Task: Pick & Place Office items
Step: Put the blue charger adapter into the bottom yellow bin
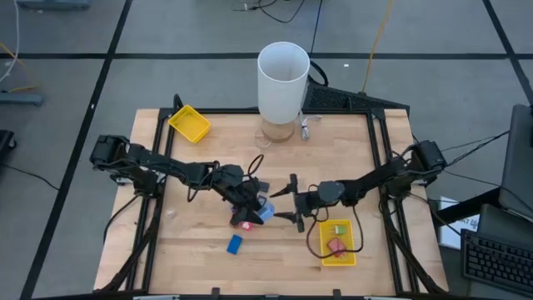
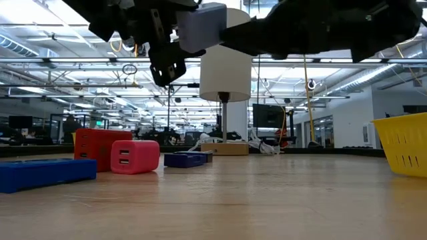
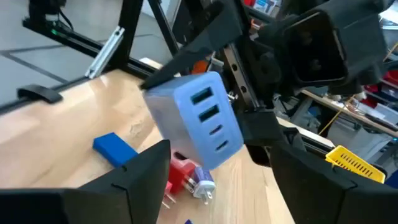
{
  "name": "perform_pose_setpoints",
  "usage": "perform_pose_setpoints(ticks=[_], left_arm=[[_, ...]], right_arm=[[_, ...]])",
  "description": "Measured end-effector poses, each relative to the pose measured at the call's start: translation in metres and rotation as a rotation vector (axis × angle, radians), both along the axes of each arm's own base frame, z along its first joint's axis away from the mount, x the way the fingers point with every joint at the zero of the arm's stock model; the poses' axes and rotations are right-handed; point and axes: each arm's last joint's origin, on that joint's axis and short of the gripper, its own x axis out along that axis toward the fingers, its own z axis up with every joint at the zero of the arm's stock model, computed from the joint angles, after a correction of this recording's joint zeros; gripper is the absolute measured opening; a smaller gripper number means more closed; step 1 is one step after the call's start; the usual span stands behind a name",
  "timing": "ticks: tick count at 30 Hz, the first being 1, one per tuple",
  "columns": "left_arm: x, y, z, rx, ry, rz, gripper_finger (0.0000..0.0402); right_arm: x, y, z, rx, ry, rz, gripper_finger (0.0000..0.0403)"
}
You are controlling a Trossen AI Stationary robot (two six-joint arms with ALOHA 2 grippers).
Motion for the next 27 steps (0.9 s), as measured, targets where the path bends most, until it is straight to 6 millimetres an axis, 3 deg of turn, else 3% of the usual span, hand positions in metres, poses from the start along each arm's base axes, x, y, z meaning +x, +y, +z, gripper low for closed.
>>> perform_pose_setpoints(ticks=[9, 19, 27], left_arm=[[0.000, 0.001, -0.001, -0.012, 0.018, 0.009, 0.0219], [-0.002, 0.002, -0.005, 0.005, 0.062, 0.034, 0.0217], [-0.002, 0.001, -0.005, 0.000, 0.072, 0.032, 0.0229]], right_arm=[[0.018, 0.007, -0.005, -0.029, 0.003, 0.011, 0.0249], [0.016, 0.020, 0.000, -0.138, -0.062, 0.048, 0.0222], [0.016, 0.019, -0.003, -0.152, -0.032, 0.052, 0.0175]])
